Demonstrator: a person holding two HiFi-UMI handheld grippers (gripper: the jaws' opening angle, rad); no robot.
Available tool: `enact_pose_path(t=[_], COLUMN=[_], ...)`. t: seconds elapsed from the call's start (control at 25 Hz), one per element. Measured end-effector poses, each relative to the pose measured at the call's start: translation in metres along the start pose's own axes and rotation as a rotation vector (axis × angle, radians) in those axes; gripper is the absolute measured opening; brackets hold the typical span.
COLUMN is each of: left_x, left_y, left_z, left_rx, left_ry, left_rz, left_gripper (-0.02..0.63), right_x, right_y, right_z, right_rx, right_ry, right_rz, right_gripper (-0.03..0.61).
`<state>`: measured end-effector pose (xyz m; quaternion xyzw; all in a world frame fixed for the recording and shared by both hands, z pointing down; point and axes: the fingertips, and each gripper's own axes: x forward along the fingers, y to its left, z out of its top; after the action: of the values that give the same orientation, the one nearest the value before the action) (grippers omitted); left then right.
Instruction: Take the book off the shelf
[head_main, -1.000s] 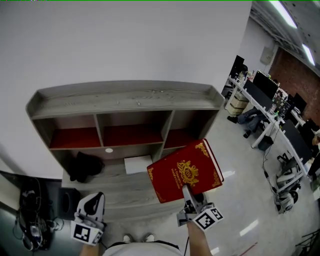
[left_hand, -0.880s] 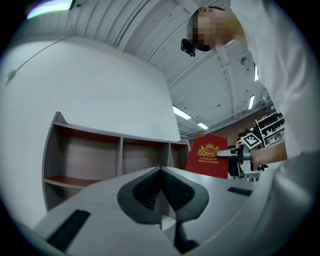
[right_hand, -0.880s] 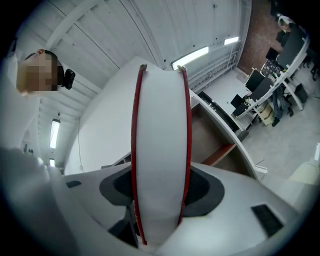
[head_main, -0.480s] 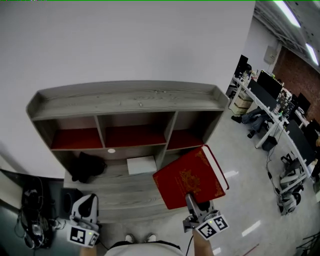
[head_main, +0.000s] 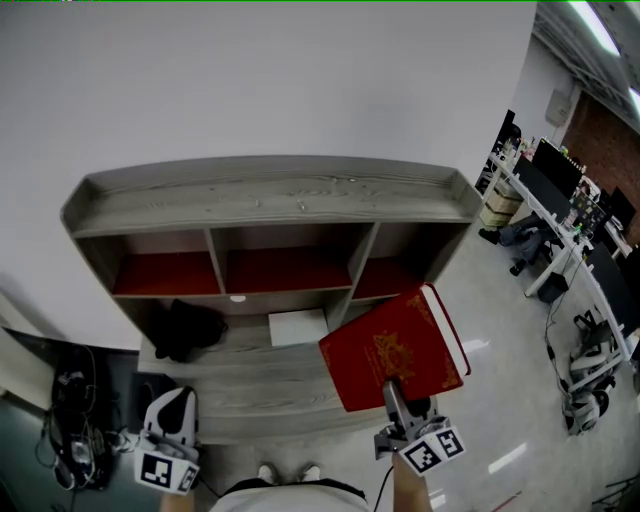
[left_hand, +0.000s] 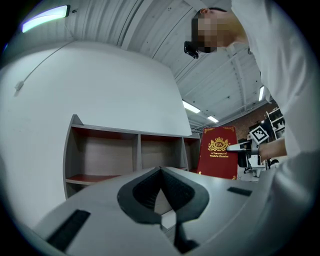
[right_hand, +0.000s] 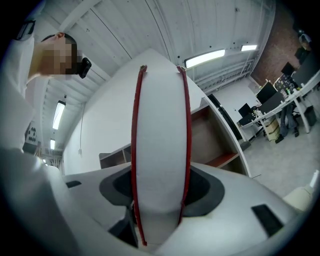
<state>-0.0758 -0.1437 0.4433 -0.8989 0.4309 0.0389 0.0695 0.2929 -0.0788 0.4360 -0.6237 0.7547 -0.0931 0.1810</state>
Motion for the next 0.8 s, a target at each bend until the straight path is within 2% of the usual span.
enact_pose_path(t=[0.16,0.8], left_x=[0.006,0.019], left_y=[0.002,0.012], left_z=[-0.004,-0.009], left_rx=[-0.026,-0.028], left_ry=[0.016,0.016], left_rz=[-0.015,-0.019], left_gripper=[0.017,0.017], right_x=[0.008,0.042], right_y=[0.003,0.009], right_z=[-0.001,-0.003], right_rx=[0.006,0.026], right_ry=[0.002,0.007], right_rz=[0.002,0.030], right_gripper=[0.247,0.247])
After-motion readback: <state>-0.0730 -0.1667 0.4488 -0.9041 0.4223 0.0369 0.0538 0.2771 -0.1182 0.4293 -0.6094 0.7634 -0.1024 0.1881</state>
